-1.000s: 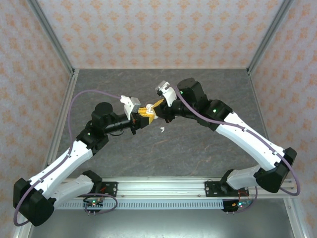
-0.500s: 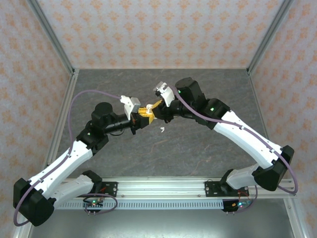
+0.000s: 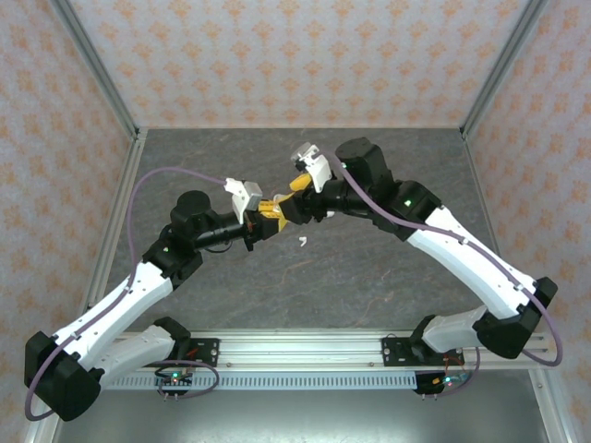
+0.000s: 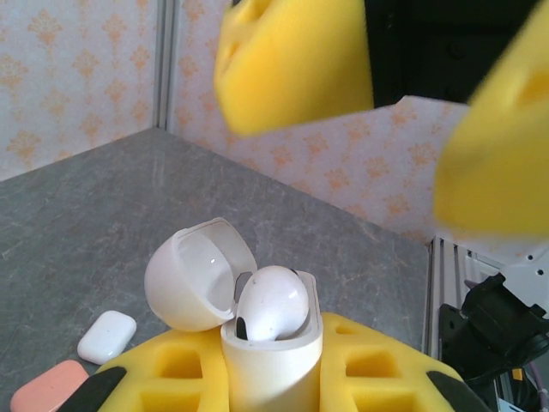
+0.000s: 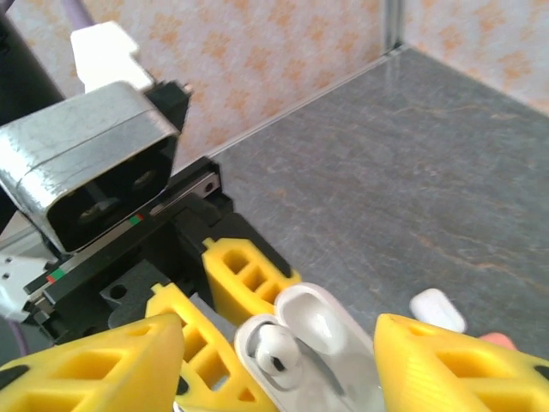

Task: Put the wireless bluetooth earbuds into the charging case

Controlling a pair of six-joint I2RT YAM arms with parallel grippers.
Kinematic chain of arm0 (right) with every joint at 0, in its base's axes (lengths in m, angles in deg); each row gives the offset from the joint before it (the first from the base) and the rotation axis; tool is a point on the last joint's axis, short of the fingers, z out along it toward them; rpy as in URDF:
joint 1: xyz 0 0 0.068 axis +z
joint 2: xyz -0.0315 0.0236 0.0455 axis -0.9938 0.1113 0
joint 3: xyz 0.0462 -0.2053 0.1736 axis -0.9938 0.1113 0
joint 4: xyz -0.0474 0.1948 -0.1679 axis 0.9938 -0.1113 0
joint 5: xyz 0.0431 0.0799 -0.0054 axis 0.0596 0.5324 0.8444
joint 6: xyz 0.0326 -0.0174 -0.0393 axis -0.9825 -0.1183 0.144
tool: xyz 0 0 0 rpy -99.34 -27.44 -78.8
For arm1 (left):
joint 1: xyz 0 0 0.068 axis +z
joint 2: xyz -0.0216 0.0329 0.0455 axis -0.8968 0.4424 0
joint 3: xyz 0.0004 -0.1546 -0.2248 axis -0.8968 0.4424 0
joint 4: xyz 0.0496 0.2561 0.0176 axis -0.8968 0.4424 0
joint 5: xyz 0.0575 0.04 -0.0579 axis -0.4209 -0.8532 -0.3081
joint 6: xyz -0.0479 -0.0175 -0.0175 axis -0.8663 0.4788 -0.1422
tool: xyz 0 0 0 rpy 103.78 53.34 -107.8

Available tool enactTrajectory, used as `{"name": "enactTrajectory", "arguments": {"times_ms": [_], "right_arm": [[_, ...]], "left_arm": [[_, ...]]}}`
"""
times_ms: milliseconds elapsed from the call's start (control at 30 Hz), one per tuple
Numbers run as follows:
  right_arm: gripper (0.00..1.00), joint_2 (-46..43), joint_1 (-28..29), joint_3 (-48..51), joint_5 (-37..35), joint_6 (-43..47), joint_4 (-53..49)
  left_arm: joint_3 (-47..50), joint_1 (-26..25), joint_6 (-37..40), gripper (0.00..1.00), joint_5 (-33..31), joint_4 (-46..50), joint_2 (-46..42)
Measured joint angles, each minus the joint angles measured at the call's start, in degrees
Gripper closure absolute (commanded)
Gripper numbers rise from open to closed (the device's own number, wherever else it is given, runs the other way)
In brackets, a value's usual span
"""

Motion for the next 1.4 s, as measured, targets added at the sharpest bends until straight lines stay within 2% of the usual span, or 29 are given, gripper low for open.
{"name": "enactTrajectory", "arguments": {"times_ms": [67,133,333,500,700,800,967,1200,1400], "right_arm": [[0.18,-1.6,-1.29,0.02,-2.6,-1.4,0.02],[0.01,-3.02,-2.93,0.07,-5.11,-2.62,0.02],[0.01,-5.86,-8.59,2.56,-12.35,-8.07,0.09],[0.0,-3.89,-10.73,5.99,-15.28,-12.94,-2.14],[0.22,4.46,-10.73,9.03,-15.69,-18.62,-6.25],[0.27,9.94,-10.73,10.32,-14.47,-21.42,-6.8],[0.29,19.28,-9.4,11.78,-12.72,-24.33,-6.6],[0.3,33.68,-3.41,6.58,-16.15,-23.96,-7.34],[0.3,39.45,-2.19,2.19,-19.56,-21.9,-8.83]], "left_arm": [[0.11,0.0,0.02,1.0,-1.07,-0.2,-0.66],[0.5,0.0,0.02,1.0,-2.01,-0.52,-1.7],[2.34,0.0,0.04,1.0,-4.59,-0.81,-5.22],[2.6,0.0,0.09,1.0,-5.64,-0.5,-6.54],[2.78,0.0,0.31,1.0,-6.01,0.81,-8.98],[2.99,0.0,0.5,1.0,-6.54,1.4,-10.19],[3.13,0.0,0.52,1.0,-6.93,1.77,-10.71],[3.13,0.0,1.11,1.0,-6.95,2.25,-10.71],[3.13,0.0,1.44,1.0,-7.19,2.73,-10.84]]}}
